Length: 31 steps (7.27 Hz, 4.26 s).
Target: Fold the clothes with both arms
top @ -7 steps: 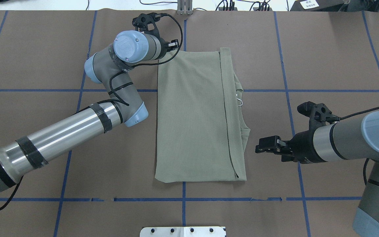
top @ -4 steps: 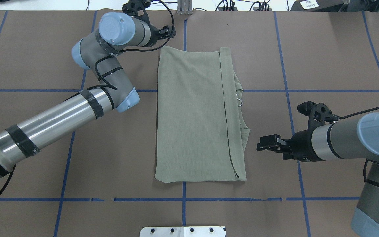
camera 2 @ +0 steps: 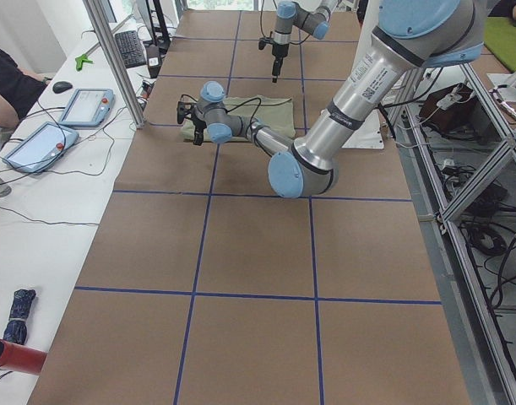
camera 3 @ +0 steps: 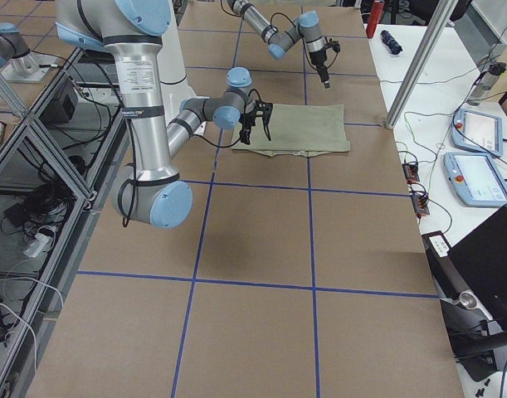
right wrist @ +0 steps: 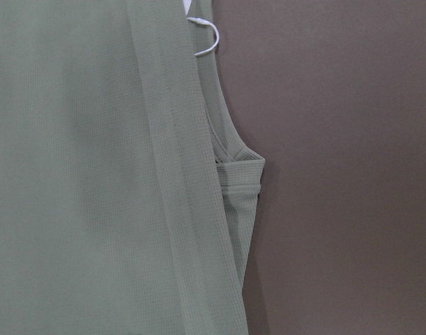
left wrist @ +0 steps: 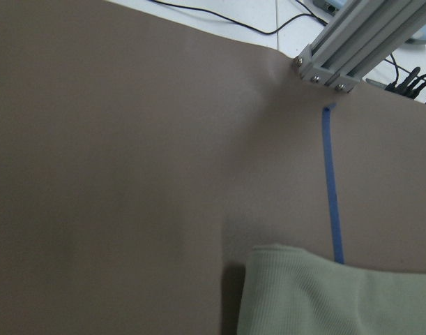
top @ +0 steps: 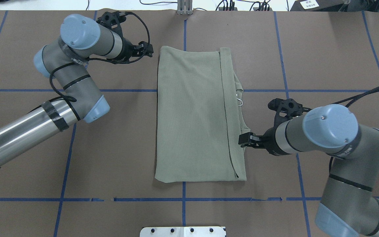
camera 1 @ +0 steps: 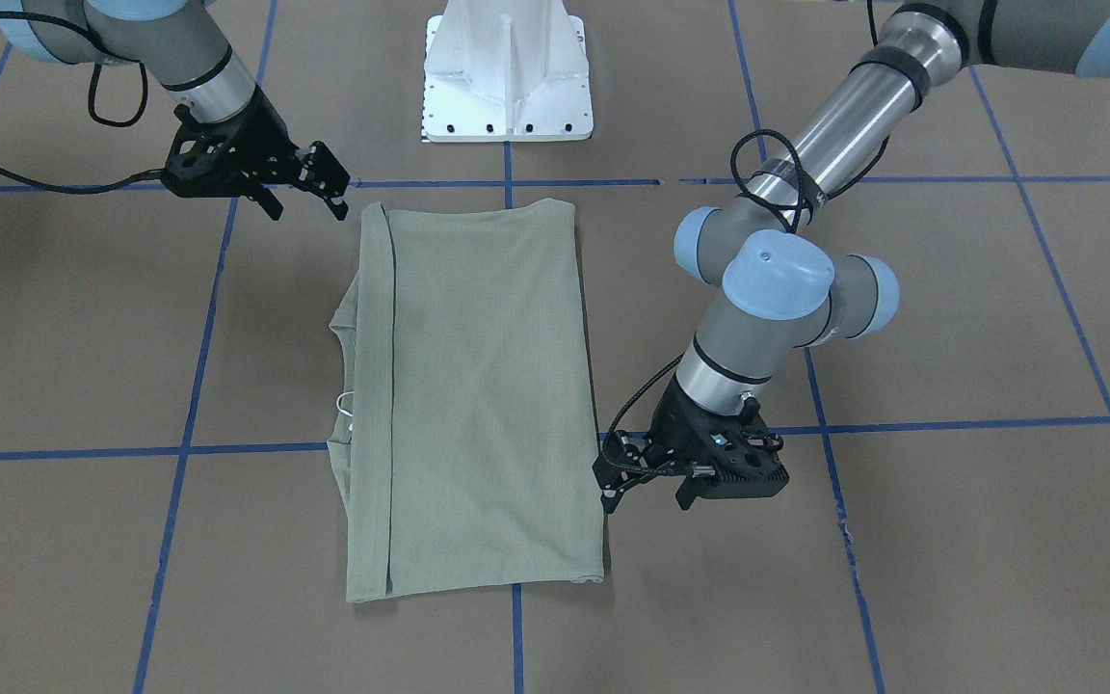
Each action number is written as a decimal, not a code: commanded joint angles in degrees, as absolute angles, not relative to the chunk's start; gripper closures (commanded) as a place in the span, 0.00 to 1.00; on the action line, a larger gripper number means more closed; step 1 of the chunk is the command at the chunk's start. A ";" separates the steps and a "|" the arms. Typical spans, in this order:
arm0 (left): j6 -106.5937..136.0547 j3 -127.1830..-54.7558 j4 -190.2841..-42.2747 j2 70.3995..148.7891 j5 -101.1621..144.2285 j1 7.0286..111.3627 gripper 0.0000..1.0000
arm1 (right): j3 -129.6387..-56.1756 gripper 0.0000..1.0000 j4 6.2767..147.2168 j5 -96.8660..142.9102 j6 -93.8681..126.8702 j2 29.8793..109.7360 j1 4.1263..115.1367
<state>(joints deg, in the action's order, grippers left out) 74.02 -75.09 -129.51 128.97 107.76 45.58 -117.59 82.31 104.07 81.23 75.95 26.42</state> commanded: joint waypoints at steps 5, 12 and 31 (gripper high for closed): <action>71.28 -97.91 -114.69 119.44 110.48 45.00 0.00 | -109.60 0.00 101.32 101.06 72.60 64.07 19.42; 71.28 -97.47 -115.05 119.53 110.57 44.91 0.00 | -107.58 0.00 102.48 101.51 69.87 64.68 19.42; 71.02 -97.56 -115.05 119.62 110.04 43.86 0.00 | -108.05 0.00 101.78 103.54 58.72 61.99 29.00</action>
